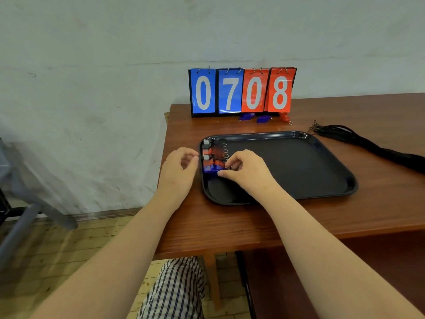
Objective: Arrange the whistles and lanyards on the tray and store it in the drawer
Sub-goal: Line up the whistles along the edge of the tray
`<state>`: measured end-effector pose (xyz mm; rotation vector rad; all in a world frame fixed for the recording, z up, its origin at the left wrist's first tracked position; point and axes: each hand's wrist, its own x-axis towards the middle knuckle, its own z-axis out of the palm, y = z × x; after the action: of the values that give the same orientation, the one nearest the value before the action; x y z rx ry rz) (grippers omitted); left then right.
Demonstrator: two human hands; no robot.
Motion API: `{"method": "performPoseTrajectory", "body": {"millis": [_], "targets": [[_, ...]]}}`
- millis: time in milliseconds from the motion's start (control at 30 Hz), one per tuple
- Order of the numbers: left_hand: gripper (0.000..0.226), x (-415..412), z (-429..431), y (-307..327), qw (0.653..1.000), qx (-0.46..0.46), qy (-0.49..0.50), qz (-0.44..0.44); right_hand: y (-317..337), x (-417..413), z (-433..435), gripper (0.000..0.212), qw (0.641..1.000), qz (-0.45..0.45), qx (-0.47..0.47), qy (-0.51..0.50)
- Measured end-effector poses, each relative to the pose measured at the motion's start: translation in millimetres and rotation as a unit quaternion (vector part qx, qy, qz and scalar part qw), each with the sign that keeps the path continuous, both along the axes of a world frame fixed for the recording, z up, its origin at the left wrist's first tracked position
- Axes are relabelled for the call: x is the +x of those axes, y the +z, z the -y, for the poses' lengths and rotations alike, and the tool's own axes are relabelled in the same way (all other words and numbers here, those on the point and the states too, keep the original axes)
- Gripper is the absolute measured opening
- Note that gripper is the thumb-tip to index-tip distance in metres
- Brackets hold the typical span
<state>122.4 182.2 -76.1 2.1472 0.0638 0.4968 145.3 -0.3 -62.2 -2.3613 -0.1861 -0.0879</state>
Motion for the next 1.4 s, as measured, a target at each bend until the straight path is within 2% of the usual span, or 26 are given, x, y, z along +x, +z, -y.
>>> {"method": "performPoseTrajectory", "body": {"millis": [133, 267, 467, 567, 733, 1000, 1167, 1400], "targets": [[0.02, 26.5, -3.6, 1.3, 0.997, 0.034, 0.056, -0.05, 2.8, -2.4, -0.9, 0.031, 1.0, 0.007, 0.013, -0.008], [0.018, 44.5, 2.2, 4.3, 0.99, 0.077, 0.078, -0.093, 5.3, 6.0, 6.8, 0.021, 0.998, 0.032, 0.028, -0.043], [0.014, 52.0, -1.4, -2.9, 0.99, 0.07, 0.076, -0.091, 19.2, 72.6, 29.4, 0.014, 0.991, 0.075, -0.009, -0.109], [0.014, 53.7, -2.2, -4.8, 0.991, 0.073, 0.067, -0.089, 21.2, 117.1, 33.1, 0.023, 0.985, 0.097, -0.042, -0.139], [0.02, 58.1, -2.1, -8.8, 0.992, 0.06, 0.063, -0.088, 14.5, 168.2, 25.4, 0.045, 0.969, 0.095, -0.209, -0.092], [0.024, 58.3, -3.7, -6.8, 0.993, 0.055, 0.065, -0.085, 2.2, 209.2, 12.5, 0.059, 0.965, 0.044, -0.254, -0.052], [0.025, 58.6, -4.0, -7.0, 0.993, 0.039, 0.063, -0.092, 0.1, 218.4, 16.3, 0.054, 0.954, -0.005, -0.294, -0.058], [0.029, 55.6, -2.3, -3.7, 0.993, 0.026, 0.059, -0.098, 1.7, 205.8, 9.2, 0.034, 0.95, 0.083, -0.299, -0.047]]}}
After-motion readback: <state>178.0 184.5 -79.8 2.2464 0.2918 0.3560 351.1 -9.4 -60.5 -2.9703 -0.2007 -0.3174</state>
